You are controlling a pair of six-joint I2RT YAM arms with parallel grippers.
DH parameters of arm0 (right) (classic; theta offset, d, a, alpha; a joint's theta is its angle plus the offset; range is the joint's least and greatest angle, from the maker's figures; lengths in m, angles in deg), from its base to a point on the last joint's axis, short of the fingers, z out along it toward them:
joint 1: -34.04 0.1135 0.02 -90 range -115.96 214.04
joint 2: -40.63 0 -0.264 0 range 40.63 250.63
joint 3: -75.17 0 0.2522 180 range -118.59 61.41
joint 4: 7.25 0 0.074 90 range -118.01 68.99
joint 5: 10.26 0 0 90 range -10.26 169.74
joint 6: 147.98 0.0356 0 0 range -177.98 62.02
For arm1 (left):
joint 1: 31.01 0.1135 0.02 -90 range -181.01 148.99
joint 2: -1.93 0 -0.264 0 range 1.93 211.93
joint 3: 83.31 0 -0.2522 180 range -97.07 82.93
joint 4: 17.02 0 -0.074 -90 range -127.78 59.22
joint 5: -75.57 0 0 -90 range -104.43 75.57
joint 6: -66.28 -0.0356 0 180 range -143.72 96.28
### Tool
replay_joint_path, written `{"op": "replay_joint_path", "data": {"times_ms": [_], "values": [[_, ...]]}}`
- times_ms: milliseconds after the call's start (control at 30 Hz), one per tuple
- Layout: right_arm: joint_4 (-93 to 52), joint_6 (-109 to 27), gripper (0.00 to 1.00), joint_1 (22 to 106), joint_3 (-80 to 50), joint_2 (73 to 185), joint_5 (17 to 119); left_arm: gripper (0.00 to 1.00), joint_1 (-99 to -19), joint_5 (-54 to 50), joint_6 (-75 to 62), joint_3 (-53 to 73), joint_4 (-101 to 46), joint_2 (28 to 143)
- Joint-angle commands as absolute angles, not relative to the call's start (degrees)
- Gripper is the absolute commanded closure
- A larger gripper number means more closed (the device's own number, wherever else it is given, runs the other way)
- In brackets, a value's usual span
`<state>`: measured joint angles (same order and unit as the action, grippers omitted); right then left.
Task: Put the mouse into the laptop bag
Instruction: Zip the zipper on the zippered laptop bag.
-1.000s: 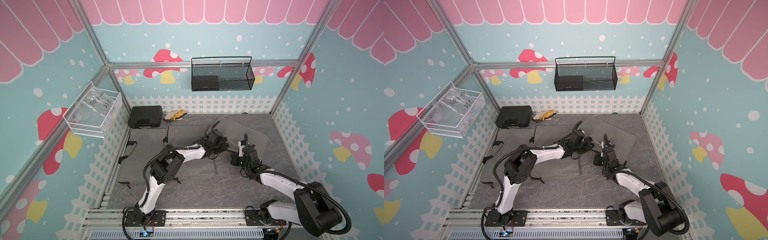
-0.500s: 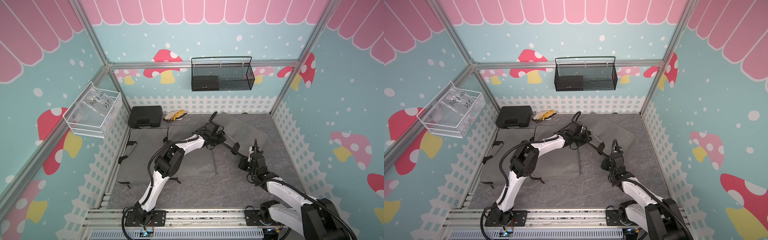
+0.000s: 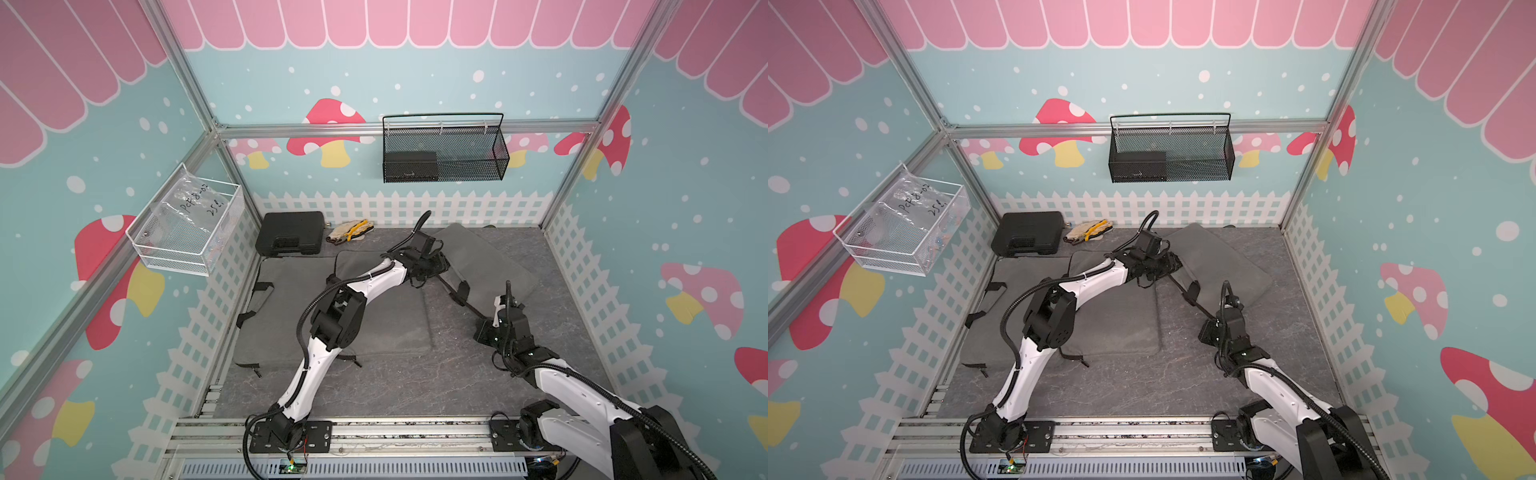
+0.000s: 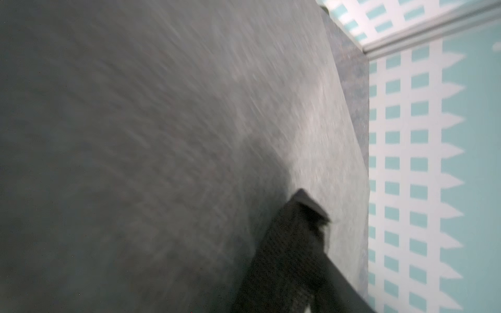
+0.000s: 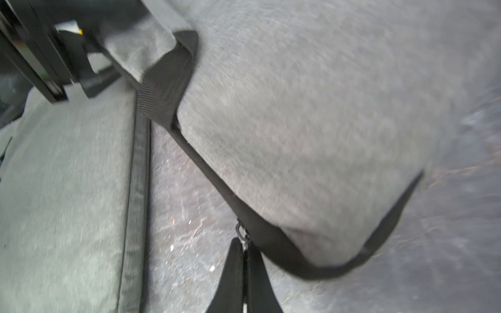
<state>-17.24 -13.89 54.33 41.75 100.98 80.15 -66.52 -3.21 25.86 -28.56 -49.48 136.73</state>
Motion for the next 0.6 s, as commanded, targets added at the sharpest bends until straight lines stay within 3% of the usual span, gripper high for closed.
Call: {"op": "replay_joint_path", "data": {"times_ms": [0, 133, 267, 567], "values": [[-18.9, -11.6, 1.00, 57.2, 39.3, 102.1, 80.3, 0.21, -65.6, -9.4, 25.3, -18.7, -43.6, 123.6], [-16.7, -11.5, 1.00, 60.2, 38.5, 102.9, 81.5, 0.13, -69.0, -14.4, 28.5, 4.2, -32.9, 108.7], [-15.5, -12.8, 1.00, 61.8, 36.9, 105.5, 80.5, 0.12, -75.1, -19.5, 32.5, 17.3, -25.9, 101.4], [-13.8, -13.2, 1.00, 63.8, 38.4, 103.8, 80.7, 0.12, -88.0, -19.3, 43.4, 19.8, -13.7, 113.5]]}}
